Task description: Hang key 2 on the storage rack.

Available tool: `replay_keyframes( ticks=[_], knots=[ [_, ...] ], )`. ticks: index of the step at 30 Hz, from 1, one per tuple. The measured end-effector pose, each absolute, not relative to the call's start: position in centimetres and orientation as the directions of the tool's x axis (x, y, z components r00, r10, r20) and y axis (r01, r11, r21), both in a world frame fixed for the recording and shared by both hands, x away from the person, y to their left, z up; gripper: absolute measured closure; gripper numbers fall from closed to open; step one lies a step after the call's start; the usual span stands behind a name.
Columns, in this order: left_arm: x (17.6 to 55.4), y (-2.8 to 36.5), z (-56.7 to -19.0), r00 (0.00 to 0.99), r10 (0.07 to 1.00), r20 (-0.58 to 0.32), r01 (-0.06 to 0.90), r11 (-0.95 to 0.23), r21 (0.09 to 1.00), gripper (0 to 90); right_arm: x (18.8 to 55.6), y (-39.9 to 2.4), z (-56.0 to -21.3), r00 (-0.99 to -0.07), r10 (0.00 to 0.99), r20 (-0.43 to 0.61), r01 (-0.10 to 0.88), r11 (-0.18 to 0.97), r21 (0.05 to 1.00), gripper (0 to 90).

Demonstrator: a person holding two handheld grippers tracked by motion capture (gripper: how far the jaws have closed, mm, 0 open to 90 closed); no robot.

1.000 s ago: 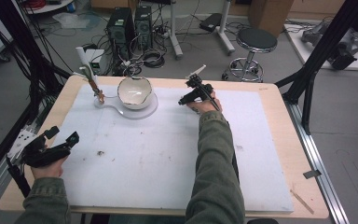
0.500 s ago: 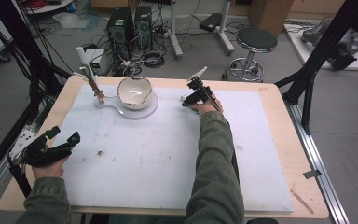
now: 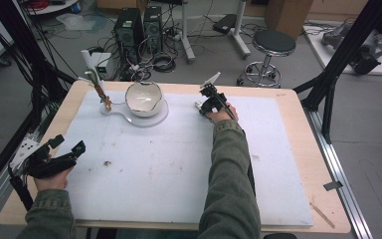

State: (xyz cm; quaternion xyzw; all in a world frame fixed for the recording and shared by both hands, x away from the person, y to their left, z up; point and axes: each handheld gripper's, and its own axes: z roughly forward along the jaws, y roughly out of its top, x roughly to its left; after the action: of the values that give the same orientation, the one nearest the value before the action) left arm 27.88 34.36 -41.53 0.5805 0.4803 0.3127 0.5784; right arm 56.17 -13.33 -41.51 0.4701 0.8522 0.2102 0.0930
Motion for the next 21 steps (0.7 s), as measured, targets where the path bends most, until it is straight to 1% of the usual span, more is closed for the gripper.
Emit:
replay_keyframes(
  ticks=[3,6,10,12,21],
  knots=[
    [27.9,34.4,-41.5,0.343,0.919,-0.192,0.195,0.13,0.972,9.7,56.0,-13.5,-41.4,-0.542,0.838,0.066,0.771,0.465,0.434,74.2],
    [27.9,34.3,-41.5,0.34,0.92,-0.197,0.196,0.135,0.971,9.7,55.7,-13.8,-41.0,-0.544,0.836,0.071,0.775,0.469,0.423,74.2],
    [27.9,34.4,-41.5,0.341,0.92,-0.193,0.195,0.131,0.972,9.8,55.3,-14.0,-40.0,-0.56,0.824,0.084,0.756,0.467,0.459,74.8],
    [27.8,34.4,-41.5,0.34,0.92,-0.194,0.194,0.133,0.972,9.8,55.1,-14.1,-39.4,-0.567,0.82,0.073,0.744,0.472,0.472,74.9],
    [27.7,34.5,-41.4,0.338,0.92,-0.197,0.188,0.139,0.972,9.8,53.9,-14.9,-36.7,-0.567,0.816,0.11,0.717,0.423,0.554,75.1]
  ],
)
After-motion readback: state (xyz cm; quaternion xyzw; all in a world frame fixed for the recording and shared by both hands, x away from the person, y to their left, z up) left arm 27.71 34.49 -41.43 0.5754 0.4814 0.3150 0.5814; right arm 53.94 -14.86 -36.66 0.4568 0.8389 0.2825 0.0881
